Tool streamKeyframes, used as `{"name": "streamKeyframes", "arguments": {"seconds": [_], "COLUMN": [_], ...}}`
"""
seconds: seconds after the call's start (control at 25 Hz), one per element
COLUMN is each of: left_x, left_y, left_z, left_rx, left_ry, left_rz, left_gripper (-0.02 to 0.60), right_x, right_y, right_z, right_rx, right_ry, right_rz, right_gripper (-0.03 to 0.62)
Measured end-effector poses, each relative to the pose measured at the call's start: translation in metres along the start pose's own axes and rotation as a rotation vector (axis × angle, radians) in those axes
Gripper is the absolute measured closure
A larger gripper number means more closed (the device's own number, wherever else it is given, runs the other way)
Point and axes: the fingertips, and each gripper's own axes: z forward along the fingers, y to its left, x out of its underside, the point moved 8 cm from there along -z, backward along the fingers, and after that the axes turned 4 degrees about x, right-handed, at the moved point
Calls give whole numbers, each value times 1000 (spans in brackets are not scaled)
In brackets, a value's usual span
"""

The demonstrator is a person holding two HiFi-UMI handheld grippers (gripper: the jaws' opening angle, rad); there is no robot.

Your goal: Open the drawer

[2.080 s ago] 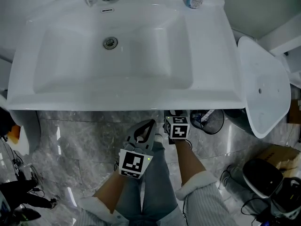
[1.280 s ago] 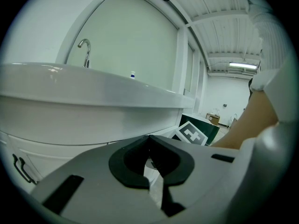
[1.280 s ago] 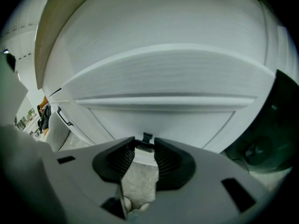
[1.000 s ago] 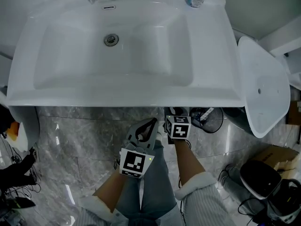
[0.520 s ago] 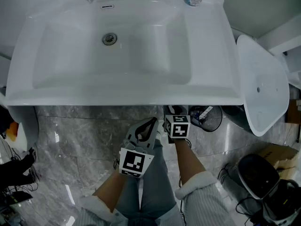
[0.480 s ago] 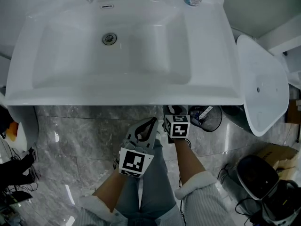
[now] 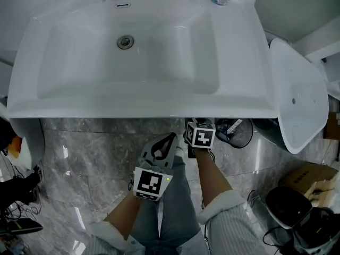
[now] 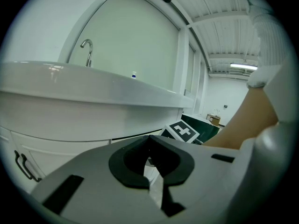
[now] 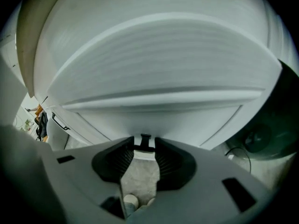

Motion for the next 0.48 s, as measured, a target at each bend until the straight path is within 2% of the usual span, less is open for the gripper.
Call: {"name": "streamKeyframes", "arguments": {"seconds": [0.48], "left_x": [1], "left_y": [3], "left_z": [-4], "left_rx": [-15], "left_ry": [-8], "left_rz": [-6], "left_gripper": [566], "right_x": [7], "right_y": [3], "right_z": [-10], "right_rx": [-3], "right_ry": [-21], "right_rz": [25], "right_gripper": [457]}}
